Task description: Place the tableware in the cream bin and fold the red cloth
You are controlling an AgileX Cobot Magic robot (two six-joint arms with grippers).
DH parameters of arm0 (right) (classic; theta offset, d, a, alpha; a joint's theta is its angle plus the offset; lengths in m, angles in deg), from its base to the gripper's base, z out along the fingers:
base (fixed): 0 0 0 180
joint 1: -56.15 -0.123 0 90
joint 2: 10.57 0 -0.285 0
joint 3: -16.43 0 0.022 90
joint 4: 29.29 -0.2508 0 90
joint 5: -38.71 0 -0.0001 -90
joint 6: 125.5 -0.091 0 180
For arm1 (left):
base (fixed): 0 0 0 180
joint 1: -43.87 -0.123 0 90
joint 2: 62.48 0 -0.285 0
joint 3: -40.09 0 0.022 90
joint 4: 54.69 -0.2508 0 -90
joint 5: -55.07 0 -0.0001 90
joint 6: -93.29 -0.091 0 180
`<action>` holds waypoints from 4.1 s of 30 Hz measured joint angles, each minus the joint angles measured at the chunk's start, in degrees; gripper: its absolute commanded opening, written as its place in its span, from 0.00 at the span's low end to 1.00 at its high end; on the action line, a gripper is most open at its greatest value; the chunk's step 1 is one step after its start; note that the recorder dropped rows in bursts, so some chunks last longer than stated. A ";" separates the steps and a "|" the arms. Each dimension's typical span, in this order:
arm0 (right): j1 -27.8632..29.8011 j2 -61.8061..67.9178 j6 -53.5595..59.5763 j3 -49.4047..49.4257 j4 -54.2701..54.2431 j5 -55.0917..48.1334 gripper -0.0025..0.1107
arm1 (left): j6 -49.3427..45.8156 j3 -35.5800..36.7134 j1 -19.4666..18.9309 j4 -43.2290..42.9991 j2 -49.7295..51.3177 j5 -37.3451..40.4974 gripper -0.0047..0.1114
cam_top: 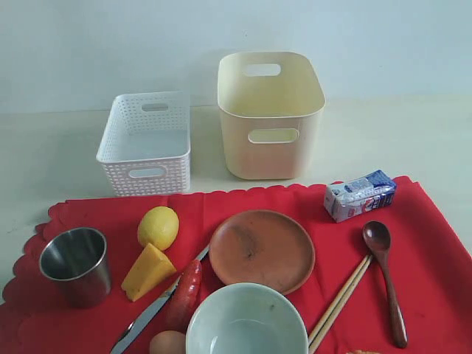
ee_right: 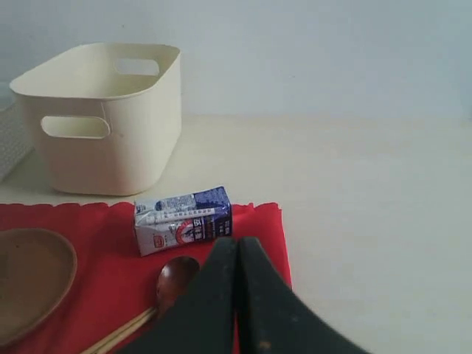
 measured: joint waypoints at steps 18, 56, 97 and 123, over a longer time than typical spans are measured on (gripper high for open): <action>0.00 28.92 0.00 -26.05 -0.10 0.00 0.02 | 0.00 0.00 0.00 0.00 0.00 0.00 0.04; 0.00 33.50 0.00 -28.02 -2.39 4.64 0.02 | 0.00 0.00 0.00 0.00 0.00 0.00 0.04; -1.33 104.38 83.73 -75.00 -9.62 -37.79 0.74 | 0.00 0.00 0.00 0.00 0.00 0.00 0.04; -8.26 117.76 81.66 -80.56 -1.43 -35.18 0.02 | 0.00 0.00 0.00 0.00 0.00 0.00 0.04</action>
